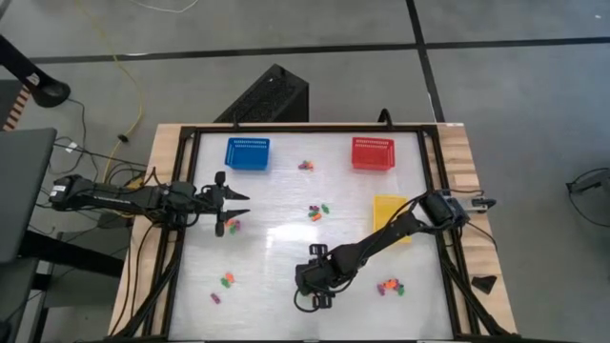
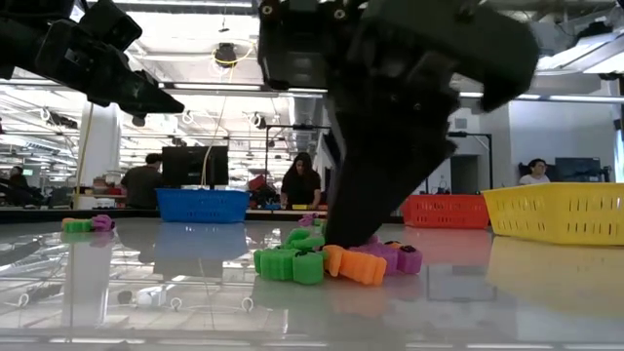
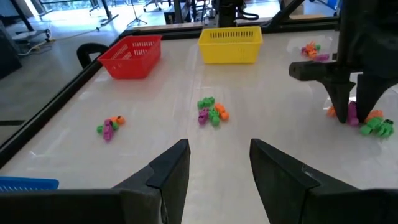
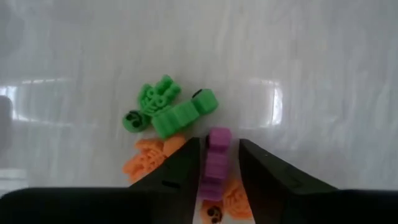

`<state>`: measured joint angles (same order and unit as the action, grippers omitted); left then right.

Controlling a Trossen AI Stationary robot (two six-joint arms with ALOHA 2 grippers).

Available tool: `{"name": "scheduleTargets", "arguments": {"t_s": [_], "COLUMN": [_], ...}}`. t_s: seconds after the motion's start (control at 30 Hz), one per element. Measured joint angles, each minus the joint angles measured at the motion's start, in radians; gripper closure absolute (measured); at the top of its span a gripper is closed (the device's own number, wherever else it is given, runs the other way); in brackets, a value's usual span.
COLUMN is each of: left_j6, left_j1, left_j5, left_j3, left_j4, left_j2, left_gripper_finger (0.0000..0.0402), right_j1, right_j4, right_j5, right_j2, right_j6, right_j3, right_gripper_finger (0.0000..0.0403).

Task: Sort Halloween decoration
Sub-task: Put the purple skeleton toy into the red bin

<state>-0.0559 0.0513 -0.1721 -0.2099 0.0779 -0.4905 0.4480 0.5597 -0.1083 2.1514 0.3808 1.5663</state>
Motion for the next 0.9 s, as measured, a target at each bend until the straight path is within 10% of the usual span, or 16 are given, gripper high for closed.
{"name": "scheduleTargets", "arguments": {"t_s": [0.33,0.9], "left_j6": [0.001,0.005], "left_j1": [0.000,0.000], "left_j5": [0.000,0.000], "left_j3": [0.000,0.000], "left_j4": [0.000,0.000], "left_j2": [0.000,0.000], "left_gripper_finger": [0.0242,0.0242], "right_j1": [-0.022,-0.207], "right_j4": [0.058,0.185], "right_j5": [0.010,-0.033], "right_j2": [-0.040,-0.387], "right_j6": [-0.025,-0.218], "right_j3": [-0.005,-0.005], "right_gripper_finger": [0.0348,0.0345]}}
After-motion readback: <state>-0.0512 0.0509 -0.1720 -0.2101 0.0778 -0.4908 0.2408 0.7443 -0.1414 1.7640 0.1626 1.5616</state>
